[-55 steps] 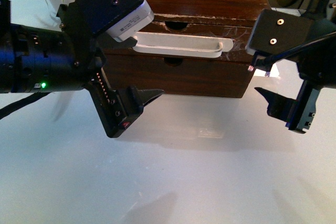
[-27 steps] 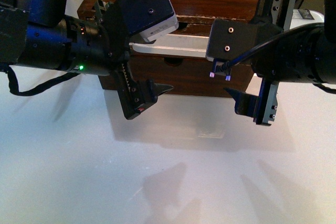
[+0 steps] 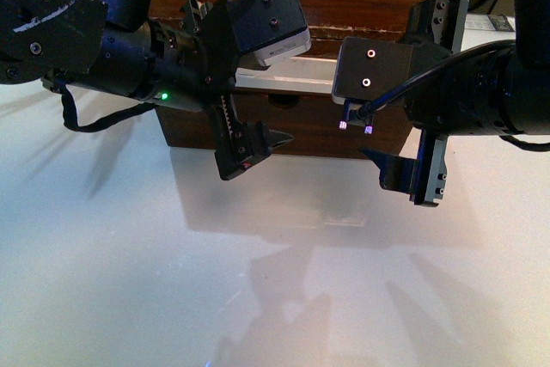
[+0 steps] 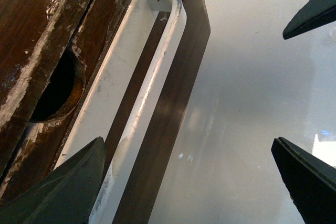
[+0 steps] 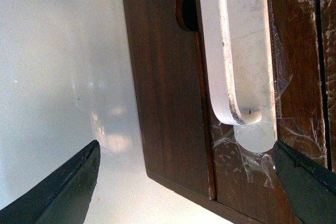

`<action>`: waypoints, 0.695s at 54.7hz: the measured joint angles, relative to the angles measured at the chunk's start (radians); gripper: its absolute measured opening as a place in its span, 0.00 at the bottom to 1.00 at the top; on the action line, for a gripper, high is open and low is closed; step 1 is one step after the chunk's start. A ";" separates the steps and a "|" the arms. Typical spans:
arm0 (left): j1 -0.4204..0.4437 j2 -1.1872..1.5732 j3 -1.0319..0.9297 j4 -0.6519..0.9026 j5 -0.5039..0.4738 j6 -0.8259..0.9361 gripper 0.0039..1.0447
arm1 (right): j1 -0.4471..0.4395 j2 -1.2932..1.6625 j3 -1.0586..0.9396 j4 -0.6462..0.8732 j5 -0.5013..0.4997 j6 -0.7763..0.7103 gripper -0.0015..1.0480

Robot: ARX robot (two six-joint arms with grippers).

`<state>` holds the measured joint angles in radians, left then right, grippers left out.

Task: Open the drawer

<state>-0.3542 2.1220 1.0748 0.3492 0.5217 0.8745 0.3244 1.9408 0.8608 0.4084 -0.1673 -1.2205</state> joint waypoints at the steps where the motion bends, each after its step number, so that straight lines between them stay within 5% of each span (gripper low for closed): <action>1: 0.001 0.002 0.005 -0.004 0.000 0.001 0.92 | 0.000 0.002 0.002 -0.001 0.000 -0.001 0.91; 38: 0.021 0.051 0.079 -0.101 0.001 0.068 0.92 | 0.060 0.071 0.093 -0.027 -0.003 -0.011 0.91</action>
<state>-0.3328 2.1735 1.1542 0.2478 0.5224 0.9421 0.3843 2.0113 0.9535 0.3809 -0.1707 -1.2320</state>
